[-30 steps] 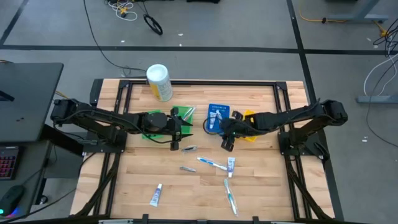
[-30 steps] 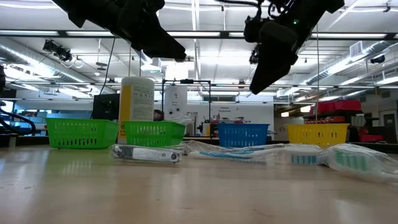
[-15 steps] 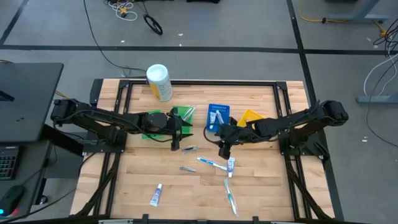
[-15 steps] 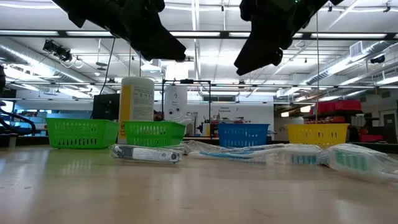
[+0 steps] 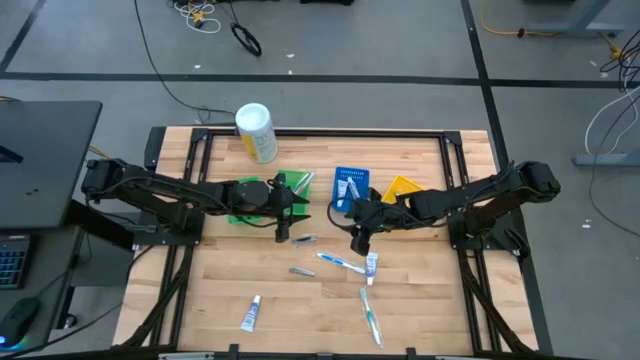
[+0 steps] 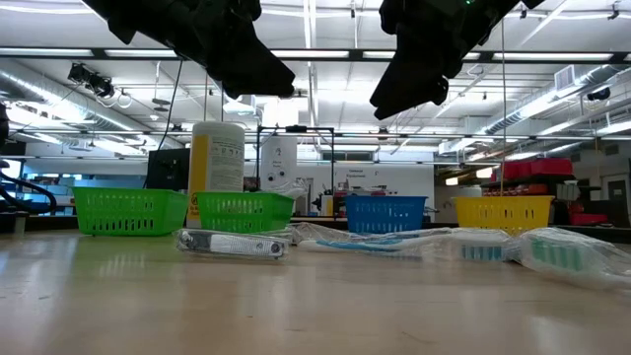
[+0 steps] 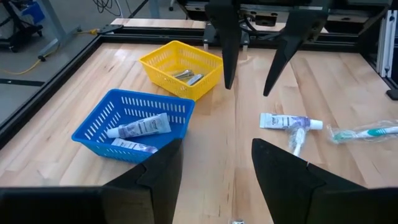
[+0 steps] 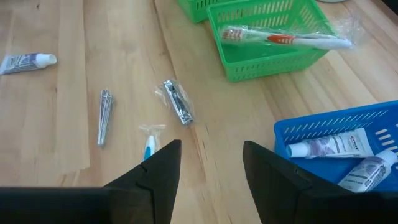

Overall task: Pick & Place Travel size toiletries
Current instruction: Put the blue toothbrush into the right green bin

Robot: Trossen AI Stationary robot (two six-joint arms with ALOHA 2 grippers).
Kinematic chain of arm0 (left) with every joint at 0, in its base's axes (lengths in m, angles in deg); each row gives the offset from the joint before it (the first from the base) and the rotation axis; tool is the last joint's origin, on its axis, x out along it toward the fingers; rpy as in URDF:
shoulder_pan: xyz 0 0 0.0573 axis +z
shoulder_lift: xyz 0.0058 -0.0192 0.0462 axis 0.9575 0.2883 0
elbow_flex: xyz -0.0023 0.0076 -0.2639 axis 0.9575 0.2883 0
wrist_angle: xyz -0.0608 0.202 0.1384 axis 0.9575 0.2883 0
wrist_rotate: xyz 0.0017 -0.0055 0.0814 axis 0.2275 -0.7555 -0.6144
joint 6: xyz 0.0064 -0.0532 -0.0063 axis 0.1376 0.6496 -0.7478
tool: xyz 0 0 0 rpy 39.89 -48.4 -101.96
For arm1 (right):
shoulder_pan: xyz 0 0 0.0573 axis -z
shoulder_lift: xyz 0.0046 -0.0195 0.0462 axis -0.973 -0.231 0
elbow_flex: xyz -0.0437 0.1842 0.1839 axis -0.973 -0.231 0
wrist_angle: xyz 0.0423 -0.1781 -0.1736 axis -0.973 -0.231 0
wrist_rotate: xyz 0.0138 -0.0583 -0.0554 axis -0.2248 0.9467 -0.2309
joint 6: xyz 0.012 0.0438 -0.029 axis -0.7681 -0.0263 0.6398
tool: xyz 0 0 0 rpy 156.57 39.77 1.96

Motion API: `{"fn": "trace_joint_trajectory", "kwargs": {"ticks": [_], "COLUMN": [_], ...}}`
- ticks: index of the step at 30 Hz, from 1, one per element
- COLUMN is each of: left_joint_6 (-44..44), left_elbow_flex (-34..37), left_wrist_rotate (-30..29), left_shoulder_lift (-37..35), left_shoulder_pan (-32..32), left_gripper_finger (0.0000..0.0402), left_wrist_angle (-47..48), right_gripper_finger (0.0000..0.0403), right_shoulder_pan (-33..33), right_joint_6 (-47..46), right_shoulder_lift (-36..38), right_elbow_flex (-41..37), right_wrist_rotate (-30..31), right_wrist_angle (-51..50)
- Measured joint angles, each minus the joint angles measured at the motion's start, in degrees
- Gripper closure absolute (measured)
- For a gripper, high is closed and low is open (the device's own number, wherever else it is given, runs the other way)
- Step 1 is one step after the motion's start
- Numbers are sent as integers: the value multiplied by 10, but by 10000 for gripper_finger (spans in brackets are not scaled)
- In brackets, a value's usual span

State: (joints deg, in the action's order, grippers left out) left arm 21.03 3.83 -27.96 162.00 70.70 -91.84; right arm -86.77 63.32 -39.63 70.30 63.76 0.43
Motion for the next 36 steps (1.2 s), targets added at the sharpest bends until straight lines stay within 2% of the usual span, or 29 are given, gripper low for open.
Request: {"fn": "trace_joint_trajectory", "kwargs": {"ticks": [20, 36], "left_joint_6": [22, 22], "left_elbow_flex": [0, 0], "left_wrist_rotate": [0, 0], "left_shoulder_lift": [5, 5], "left_shoulder_pan": [-5, -50], "left_gripper_finger": [200, 200], "left_wrist_angle": [62, 88], "right_gripper_finger": [221, 221], "right_shoulder_pan": [0, 0], "right_joint_6": [-14, -39], "right_shoulder_lift": [0, 0], "right_elbow_flex": [0, -21], "right_wrist_rotate": [0, 0], "right_wrist_angle": [0, 15]}}
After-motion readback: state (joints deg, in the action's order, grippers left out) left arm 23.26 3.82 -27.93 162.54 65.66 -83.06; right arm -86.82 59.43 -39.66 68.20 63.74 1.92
